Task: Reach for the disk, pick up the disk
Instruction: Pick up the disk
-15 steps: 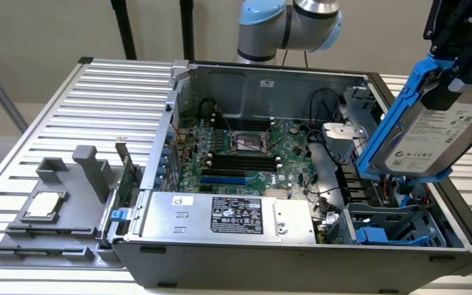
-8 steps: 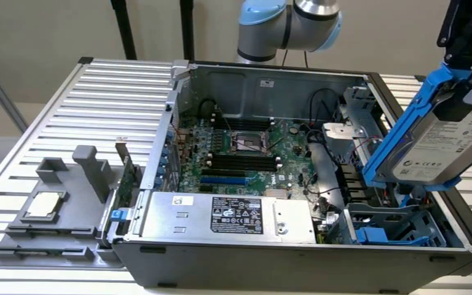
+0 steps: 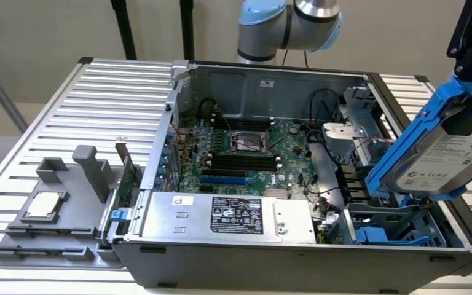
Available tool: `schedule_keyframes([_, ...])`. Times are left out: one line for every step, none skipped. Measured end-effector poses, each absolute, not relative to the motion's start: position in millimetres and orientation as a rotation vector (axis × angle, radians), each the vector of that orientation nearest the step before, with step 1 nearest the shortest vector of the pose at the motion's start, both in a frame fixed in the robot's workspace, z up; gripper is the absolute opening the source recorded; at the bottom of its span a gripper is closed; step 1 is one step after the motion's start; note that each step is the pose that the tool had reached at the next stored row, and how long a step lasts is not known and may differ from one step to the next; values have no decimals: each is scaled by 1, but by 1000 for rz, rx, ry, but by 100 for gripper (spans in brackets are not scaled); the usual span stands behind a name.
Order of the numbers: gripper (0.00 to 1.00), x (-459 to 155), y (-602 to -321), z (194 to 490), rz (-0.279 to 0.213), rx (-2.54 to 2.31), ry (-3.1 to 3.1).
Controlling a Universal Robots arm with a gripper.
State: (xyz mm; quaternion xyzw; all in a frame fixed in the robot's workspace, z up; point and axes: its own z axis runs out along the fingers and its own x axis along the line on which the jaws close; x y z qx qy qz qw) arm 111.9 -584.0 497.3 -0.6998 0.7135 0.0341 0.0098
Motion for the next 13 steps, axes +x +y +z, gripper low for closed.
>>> schedule_keyframes([33, 112, -586, 497, 108, -2185, 2226])
schedule_keyframes([33, 112, -588, 496, 109, -2185, 2225])
schedule_keyframes([33, 112, -589, 495, 111, -2185, 2223])
schedule_keyframes([33, 112, -590, 494, 113, -2185, 2221])
schedule_keyframes([33, 112, -590, 494, 113, -2185, 2221])
schedule_keyframes([33, 112, -590, 494, 113, -2185, 2221])
schedule_keyframes([33, 112, -590, 494, 113, -2185, 2221])
schedule_keyframes([33, 112, -590, 494, 113, -2186, 2221])
schedule_keyframes([33, 112, -590, 494, 113, -2186, 2221])
schedule_keyframes([33, 112, -590, 494, 113, -2186, 2221])
schedule_keyframes([33, 112, -590, 494, 113, -2186, 2221])
schedule_keyframes([33, 112, -590, 494, 113, -2186, 2221])
schedule_keyframes([33, 112, -590, 494, 113, -2186, 2221])
